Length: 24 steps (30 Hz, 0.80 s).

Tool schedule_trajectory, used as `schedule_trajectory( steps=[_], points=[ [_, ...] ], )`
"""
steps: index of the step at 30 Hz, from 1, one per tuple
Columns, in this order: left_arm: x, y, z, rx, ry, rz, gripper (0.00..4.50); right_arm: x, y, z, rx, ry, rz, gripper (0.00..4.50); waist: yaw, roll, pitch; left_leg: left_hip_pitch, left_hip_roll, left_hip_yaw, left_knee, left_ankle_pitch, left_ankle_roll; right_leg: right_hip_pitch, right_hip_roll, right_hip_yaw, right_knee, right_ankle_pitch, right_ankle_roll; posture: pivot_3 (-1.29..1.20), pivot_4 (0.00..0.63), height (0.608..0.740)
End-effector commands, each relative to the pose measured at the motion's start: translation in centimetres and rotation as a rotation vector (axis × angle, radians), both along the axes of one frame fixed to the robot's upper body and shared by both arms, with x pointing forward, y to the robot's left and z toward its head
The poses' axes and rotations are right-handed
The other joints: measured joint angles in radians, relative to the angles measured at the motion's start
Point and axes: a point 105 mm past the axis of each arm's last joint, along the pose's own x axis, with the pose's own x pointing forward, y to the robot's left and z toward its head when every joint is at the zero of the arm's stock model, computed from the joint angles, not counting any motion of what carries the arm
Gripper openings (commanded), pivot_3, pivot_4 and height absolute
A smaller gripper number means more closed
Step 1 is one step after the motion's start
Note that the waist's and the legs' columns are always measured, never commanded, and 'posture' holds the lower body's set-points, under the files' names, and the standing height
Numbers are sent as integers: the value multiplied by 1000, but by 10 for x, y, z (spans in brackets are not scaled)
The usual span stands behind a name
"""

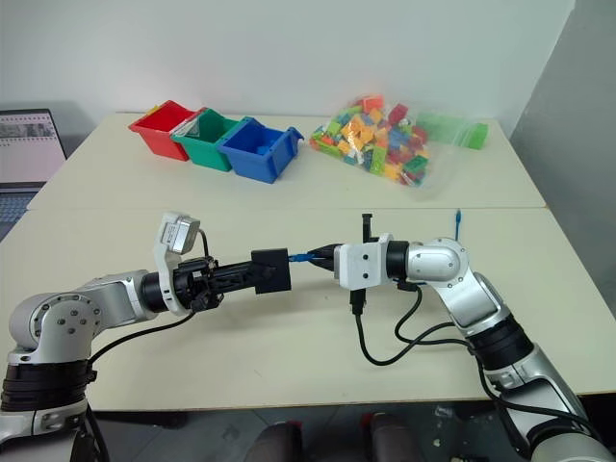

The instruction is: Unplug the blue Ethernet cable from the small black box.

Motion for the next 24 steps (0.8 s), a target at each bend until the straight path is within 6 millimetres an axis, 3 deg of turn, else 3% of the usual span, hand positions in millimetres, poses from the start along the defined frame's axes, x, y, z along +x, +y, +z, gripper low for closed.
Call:
schedule_trajectory(
  steps=[1,4,7,14,24],
  points=[
    [-8,-2,3,43,-66,-54,766,-10,-1,11,5,41,27,1225,0,0,0,0,0,0,0,0,0,0,0,0,0,0,0,0,150,740],
    [-13,-4,2,68,-99,-93,766,-13,-3,20,82,199,13,1882,0,0,0,0,0,0,0,0,0,0,0,0,0,0,0,0,150,740],
    [-15,-4,2,79,-131,-126,766,-20,-8,28,191,503,26,2587,1,0,0,0,0,0,0,0,0,0,0,0,0,0,0,0,150,740],
    [-15,-5,10,24,-161,-149,766,-26,-19,16,350,1009,5,2629,1,0,0,0,0,0,0,0,0,0,0,0,-1,-1,0,0,150,740],
    [-18,0,15,-40,-132,-173,766,-27,-4,10,437,1205,44,2629,-5,0,0,0,0,0,-1,0,0,0,0,0,-1,-1,1,0,150,740]
  ],
)
